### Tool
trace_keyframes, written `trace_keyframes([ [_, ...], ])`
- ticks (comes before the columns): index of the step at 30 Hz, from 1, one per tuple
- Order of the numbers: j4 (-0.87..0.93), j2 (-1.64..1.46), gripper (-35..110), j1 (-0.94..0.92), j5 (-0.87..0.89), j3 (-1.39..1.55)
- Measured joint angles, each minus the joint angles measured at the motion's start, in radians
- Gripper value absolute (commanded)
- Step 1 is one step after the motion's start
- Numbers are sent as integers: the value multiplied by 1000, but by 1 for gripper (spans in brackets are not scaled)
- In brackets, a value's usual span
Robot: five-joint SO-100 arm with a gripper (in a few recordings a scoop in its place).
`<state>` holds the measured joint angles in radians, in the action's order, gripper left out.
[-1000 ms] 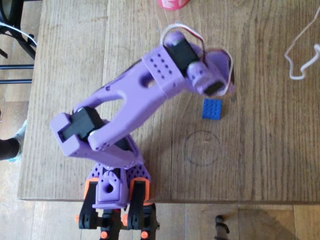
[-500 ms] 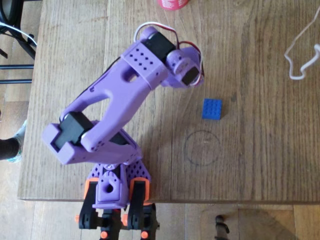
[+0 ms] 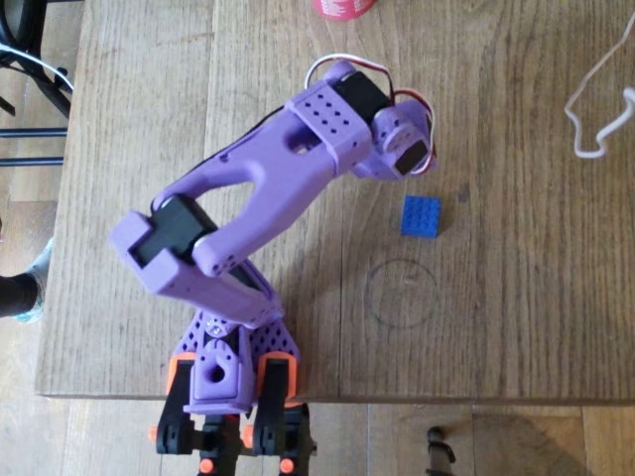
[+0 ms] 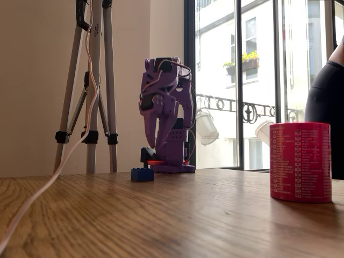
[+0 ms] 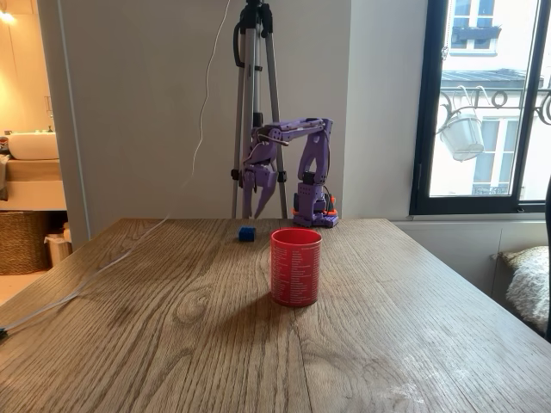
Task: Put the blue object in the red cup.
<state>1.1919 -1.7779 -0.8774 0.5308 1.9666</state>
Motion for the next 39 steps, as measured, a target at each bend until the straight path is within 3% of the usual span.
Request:
trace_keyframes([
  [18,46,46,2,-6,26,2],
  [20,40,55,17,-14,6,2],
  [21,38,60,40,-18,-2,2],
  [22,38,61,50,-21,-8,2],
  [23,38,64,52,-23,-14,6],
  [39,98,138,47,-17,6,17],
])
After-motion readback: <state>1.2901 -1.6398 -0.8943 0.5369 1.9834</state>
